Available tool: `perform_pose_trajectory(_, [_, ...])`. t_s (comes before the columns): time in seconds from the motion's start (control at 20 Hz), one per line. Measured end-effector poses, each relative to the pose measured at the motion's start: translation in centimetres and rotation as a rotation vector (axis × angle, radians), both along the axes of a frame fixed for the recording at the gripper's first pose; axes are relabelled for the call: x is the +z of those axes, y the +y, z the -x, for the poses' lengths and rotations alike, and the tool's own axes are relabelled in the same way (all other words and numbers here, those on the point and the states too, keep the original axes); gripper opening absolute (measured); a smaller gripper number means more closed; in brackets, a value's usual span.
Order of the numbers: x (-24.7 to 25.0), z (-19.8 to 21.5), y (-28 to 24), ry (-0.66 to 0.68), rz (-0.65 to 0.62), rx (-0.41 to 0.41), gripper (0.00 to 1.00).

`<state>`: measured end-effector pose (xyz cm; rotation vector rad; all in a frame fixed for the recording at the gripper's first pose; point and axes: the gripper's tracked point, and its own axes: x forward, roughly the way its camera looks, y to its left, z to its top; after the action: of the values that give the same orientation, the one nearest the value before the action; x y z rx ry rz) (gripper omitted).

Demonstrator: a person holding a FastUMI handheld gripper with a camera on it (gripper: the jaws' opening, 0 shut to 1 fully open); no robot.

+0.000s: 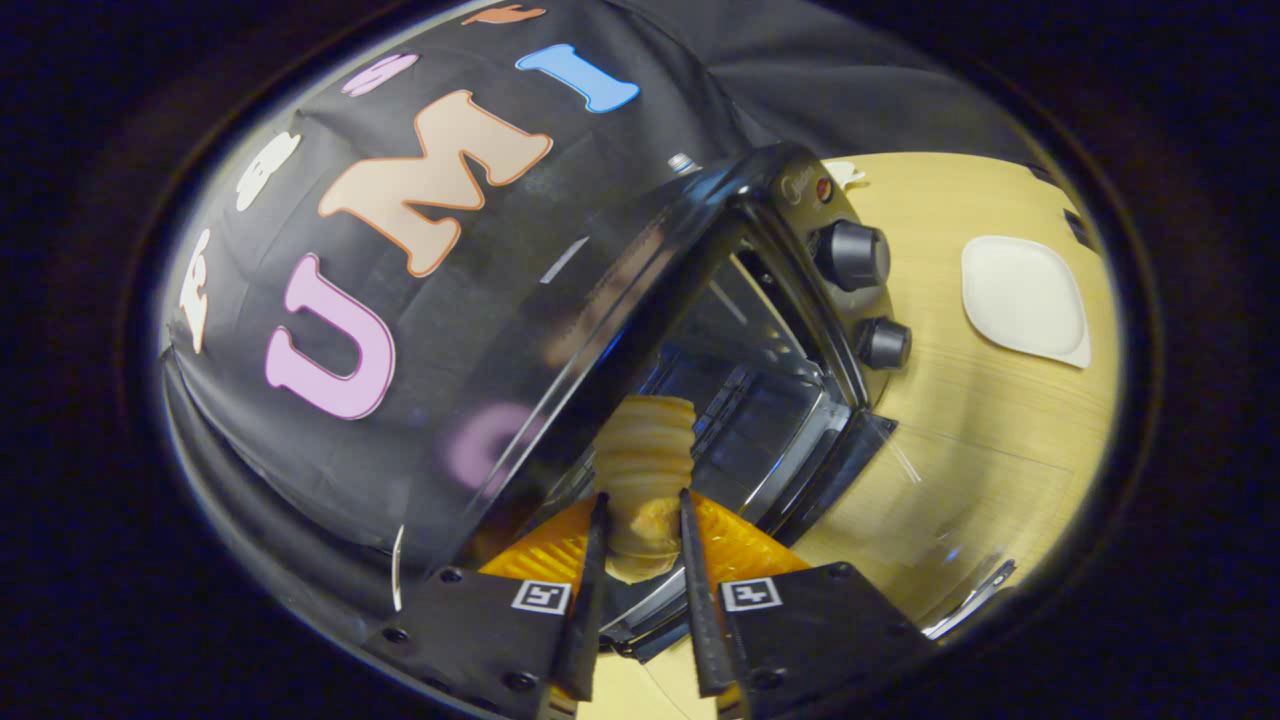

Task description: Open the toaster oven, put the food inside, and close the toaster oven door.

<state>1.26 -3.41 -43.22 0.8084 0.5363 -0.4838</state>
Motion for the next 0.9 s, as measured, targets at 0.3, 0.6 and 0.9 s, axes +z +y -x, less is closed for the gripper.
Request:
perform_pose_trajectory(0.3, [-1.1, 0.0, 1.1, -0.001, 0.003, 0.037, 0.55])
perform_pose_trajectory(0.6, [-1.0, 2.1, 1.8, 0.027, 0.045, 0.075, 0.77])
perform_pose_trajectory(0.9, [-1.2, 6.5, 2.7, 0.099, 0.126, 0.178, 0.77])
